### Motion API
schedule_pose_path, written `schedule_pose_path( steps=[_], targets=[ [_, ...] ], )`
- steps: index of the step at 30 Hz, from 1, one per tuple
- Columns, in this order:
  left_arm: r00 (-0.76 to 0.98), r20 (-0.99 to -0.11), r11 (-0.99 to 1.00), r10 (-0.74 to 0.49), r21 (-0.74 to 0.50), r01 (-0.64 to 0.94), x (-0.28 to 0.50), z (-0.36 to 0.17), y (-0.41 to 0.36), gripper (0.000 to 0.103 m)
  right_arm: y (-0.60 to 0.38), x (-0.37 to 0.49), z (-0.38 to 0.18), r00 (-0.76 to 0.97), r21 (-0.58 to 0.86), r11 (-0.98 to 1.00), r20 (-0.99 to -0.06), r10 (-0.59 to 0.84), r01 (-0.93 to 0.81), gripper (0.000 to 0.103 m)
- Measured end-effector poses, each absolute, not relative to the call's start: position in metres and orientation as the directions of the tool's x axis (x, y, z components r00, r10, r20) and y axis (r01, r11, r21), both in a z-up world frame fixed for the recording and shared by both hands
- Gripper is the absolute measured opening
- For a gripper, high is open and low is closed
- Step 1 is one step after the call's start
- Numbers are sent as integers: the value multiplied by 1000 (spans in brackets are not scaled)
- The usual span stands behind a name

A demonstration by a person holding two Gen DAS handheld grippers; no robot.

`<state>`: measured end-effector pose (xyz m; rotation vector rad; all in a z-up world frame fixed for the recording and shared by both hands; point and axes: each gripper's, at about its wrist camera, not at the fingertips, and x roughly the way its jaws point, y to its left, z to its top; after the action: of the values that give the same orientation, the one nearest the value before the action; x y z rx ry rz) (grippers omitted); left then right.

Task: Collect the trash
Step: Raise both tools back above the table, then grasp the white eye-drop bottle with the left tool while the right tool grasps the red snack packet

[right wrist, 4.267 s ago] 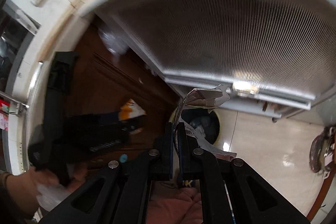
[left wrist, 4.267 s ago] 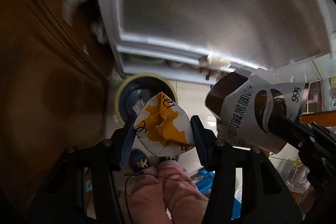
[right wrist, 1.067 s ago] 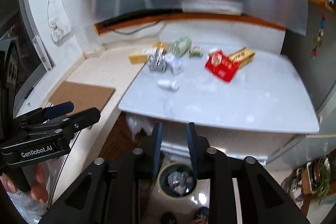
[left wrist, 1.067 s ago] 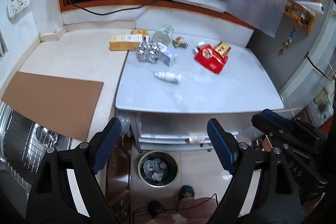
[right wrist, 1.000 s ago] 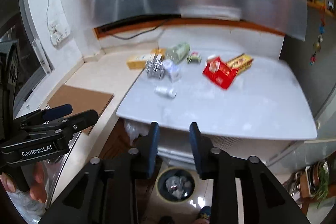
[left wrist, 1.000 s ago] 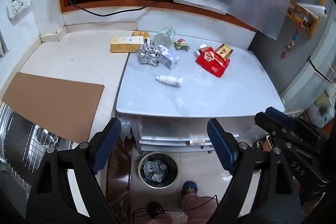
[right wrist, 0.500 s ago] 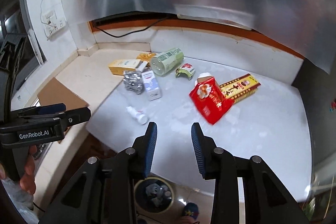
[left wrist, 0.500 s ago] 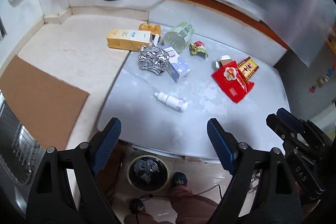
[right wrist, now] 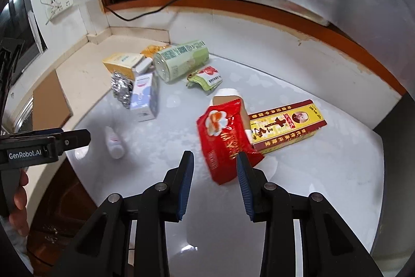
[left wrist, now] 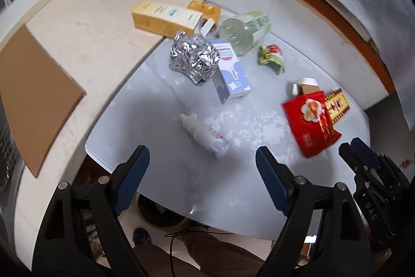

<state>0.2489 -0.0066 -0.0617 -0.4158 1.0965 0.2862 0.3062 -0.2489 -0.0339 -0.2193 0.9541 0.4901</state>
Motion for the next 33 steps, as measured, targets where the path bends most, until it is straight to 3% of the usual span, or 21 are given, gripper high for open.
schedule_pose_path(
  steps=[9, 17, 26, 33],
  targets=[
    [393, -919, 849, 22, -190, -493, 265, -89, 1, 81, -252, 336, -55, 452, 45, 859, -836, 312, -510, 35],
    [369, -929, 826, -33, -233, -513, 281, -105, 0, 80, -258, 366, -76, 358, 167, 850, -854, 378, -500, 35],
    [325, -945, 809, -47, -227, -543, 292, -121, -3, 76, -255, 387, -105, 241, 266, 817, -869, 433, -512, 46],
    [299, -953, 813, -41, -206, -545, 302, -127, -11, 54, -251, 384, -110, 233, 256, 802, -870, 435, -540, 46]
  ],
)
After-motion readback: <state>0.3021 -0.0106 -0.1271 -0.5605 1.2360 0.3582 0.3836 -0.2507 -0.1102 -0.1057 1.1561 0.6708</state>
